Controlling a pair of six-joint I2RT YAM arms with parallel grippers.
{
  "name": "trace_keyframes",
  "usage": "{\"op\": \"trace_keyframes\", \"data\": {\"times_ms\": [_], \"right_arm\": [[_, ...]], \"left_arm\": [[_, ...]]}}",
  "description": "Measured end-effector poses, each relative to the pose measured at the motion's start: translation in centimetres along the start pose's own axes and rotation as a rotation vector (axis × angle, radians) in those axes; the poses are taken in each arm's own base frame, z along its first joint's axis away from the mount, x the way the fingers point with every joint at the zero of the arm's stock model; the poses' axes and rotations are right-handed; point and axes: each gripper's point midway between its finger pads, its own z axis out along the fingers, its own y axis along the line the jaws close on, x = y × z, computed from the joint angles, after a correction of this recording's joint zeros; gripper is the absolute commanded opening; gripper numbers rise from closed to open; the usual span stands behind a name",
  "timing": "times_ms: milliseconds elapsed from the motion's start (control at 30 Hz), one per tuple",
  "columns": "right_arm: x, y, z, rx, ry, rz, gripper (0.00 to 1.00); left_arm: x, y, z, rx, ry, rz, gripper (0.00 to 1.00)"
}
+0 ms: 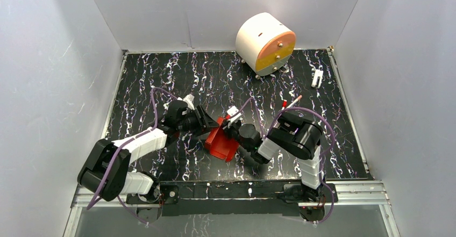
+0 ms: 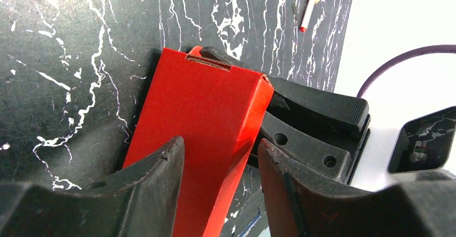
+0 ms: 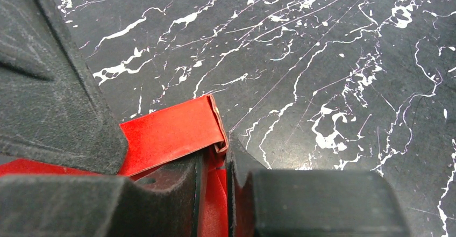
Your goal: Fold the paper box
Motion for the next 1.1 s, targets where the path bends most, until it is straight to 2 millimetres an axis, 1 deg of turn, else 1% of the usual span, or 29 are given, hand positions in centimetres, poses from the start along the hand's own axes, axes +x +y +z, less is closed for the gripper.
{"op": "trace_keyframes", "data": {"times_ms": [100, 300, 467, 600, 667, 733, 833, 900, 967, 1100], "right_arm": [[0.0, 0.0, 0.0, -0.01, -0.002, -0.011, 0.3], [0.3, -0.1, -0.3, -0.011, 0.006, -0.026, 0.43], [1.2, -0.6, -1.0, 0.004, 0.03, -0.032, 0.54], [1.8, -1.0, -2.0, 0.015, 0.052, -0.025, 0.62], [1.4, -1.3, -2.8, 0.024, 0.056, -0.011, 0.68], [0.3, -1.5, -3.5, 0.034, 0.049, 0.001, 0.72], [-2.1, -2.0, -4.2, 0.063, 0.033, 0.046, 0.78], [-3.3, -2.3, -4.8, 0.083, 0.034, 0.081, 0.81], [-3.5, -2.5, -5.3, 0.099, 0.054, 0.117, 0.85], [-2.2, -2.8, -6.6, 0.133, 0.147, 0.178, 0.89]], "left_arm": [[-0.2, -0.3, 0.0, -0.001, 0.007, 0.016, 0.54], [-0.7, -0.7, 0.1, -0.011, 0.011, 0.043, 0.6], [-1.4, -0.9, -0.2, -0.04, -0.003, 0.081, 0.65], [-2.2, -1.1, -0.9, -0.076, -0.023, 0.132, 0.67], [-2.6, -1.3, -1.3, -0.093, -0.029, 0.16, 0.68], [-2.9, -1.5, -1.6, -0.113, -0.027, 0.193, 0.68], [-2.9, -1.7, -2.0, -0.154, -0.02, 0.254, 0.69], [-2.5, -1.9, -2.1, -0.174, -0.008, 0.297, 0.69], [-1.7, -2.1, -2.0, -0.192, 0.016, 0.343, 0.7], [-0.5, -1.9, -1.4, -0.234, 0.055, 0.411, 0.7]]}}
